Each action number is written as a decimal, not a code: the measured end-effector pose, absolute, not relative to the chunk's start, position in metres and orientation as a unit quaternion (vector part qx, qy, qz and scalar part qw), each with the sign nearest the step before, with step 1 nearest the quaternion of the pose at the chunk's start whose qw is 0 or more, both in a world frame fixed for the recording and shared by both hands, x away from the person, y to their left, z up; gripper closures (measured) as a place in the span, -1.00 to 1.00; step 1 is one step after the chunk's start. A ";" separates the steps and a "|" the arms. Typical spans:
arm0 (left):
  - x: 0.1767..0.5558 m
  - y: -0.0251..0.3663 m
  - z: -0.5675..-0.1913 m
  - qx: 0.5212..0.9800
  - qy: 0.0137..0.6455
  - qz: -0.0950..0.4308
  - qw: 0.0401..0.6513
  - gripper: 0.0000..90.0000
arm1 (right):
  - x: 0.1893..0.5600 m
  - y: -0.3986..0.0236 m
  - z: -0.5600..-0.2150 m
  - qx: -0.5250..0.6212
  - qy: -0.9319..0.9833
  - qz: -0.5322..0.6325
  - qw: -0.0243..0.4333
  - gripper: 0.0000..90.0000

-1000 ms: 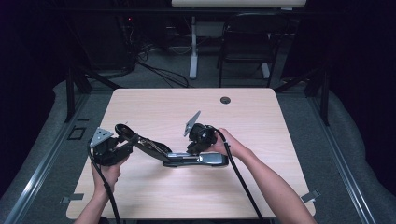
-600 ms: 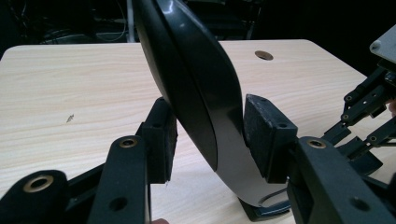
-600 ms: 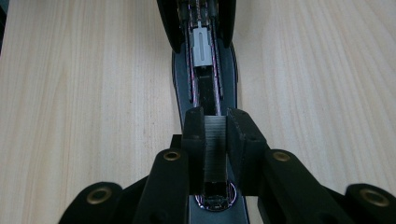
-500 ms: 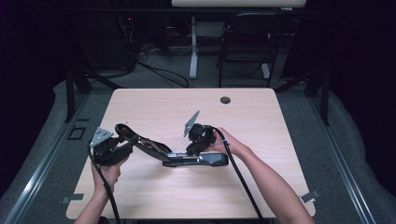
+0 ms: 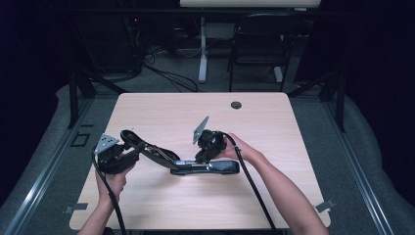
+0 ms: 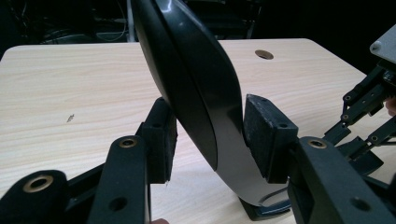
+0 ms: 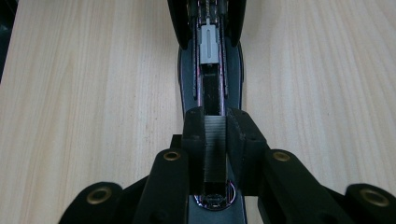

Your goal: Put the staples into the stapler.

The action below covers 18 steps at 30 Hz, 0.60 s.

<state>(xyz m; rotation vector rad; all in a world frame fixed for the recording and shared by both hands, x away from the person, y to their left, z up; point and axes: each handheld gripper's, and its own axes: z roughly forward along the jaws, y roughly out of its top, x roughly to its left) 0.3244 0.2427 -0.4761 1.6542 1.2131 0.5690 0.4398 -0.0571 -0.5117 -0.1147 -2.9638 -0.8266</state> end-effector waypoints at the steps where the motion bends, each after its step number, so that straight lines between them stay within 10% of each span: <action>1: 0.324 0.243 -0.476 0.680 0.499 0.234 0.484 0.23 | 0.440 -0.057 -0.512 -0.031 -0.963 -0.267 0.030 0.74; 18: 0.324 0.242 -0.476 0.680 0.498 0.234 0.484 0.23 | 0.438 -0.057 -0.513 -0.018 -0.967 -0.254 0.022 0.73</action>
